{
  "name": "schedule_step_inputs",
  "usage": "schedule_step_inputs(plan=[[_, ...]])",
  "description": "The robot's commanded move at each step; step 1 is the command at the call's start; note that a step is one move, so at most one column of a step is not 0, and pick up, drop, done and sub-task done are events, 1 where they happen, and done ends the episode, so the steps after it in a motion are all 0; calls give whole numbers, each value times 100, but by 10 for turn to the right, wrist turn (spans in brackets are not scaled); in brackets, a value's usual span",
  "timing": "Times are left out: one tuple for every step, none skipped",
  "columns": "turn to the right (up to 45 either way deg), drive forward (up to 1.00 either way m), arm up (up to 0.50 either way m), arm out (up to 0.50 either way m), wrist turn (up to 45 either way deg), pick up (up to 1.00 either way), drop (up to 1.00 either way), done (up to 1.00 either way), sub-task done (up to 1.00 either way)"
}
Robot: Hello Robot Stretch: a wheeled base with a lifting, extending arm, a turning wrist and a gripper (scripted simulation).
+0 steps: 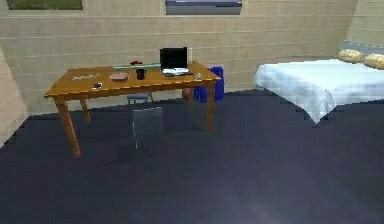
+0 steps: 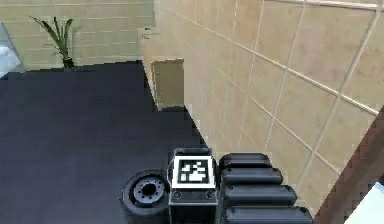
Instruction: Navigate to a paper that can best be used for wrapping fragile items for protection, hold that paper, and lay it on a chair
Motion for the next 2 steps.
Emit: schedule_step_inputs(plan=[[0, 100, 0, 0, 0, 0, 0, 0, 0], [0, 80, 0, 0, 0, 0, 0, 0, 0]])
